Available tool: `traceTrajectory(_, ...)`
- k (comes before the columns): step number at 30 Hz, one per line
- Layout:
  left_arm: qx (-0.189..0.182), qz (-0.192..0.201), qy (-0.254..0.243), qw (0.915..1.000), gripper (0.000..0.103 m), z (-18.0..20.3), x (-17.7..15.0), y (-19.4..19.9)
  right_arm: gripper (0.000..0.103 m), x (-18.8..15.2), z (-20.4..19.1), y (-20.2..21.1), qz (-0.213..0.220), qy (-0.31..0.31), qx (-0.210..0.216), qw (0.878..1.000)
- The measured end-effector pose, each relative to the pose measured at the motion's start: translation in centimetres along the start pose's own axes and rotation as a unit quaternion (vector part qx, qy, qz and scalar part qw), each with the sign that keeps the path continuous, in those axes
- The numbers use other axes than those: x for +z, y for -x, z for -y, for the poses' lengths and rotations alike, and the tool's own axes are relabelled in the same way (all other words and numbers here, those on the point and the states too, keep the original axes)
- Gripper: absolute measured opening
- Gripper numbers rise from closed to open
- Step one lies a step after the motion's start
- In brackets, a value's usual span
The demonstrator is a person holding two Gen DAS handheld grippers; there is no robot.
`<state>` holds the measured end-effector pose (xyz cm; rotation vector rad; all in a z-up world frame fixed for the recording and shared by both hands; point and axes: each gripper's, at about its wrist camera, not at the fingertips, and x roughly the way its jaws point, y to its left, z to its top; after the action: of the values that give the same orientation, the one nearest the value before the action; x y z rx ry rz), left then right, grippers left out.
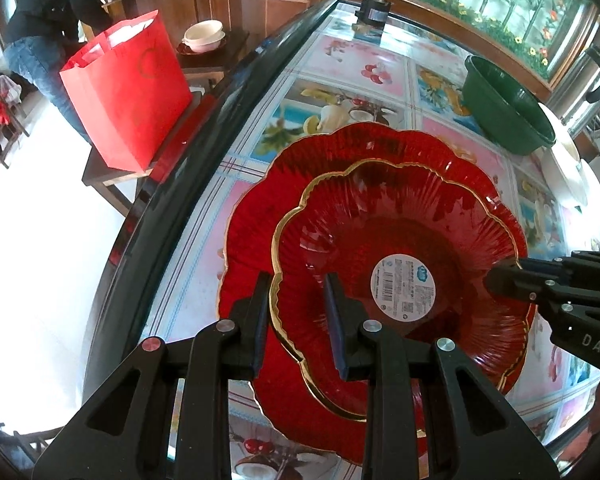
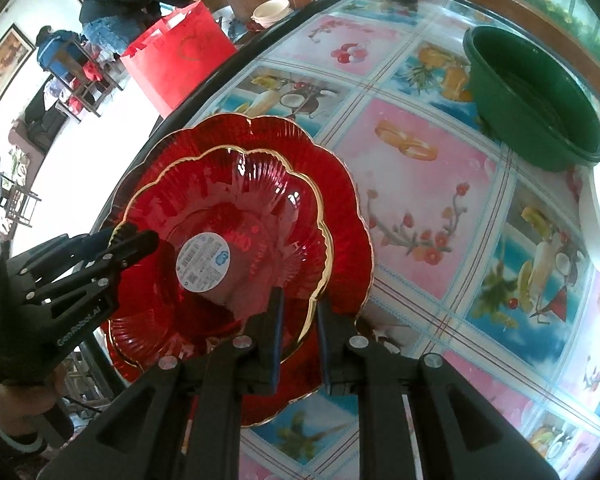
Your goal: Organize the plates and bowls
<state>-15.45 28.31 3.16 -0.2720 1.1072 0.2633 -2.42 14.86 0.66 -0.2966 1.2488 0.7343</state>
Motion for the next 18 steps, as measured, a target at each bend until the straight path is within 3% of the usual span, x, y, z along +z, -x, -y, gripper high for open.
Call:
traceTrajectory(14, 0.013, 0.003, -0.008, 0.9999, 0.026, 0.2, 0.0, 0.2, 0.016, -0.5, 0.6, 1.0, 0.003, -0.009, 0.014, 1.0)
traceTrajectory(17, 0.006, 0.009, -0.004, 0.9999, 0.033, 0.0, 0.2, 0.9, 0.019, -0.6, 0.5, 1.6, 0.011, -0.007, 0.019, 1.0)
traceTrajectory(18, 0.006, 0.013, -0.004, 0.9999, 0.04, 0.1, 0.3, 1.2, 0.022, -0.5, 0.5, 1.8, 0.014, -0.007, 0.019, 1.0)
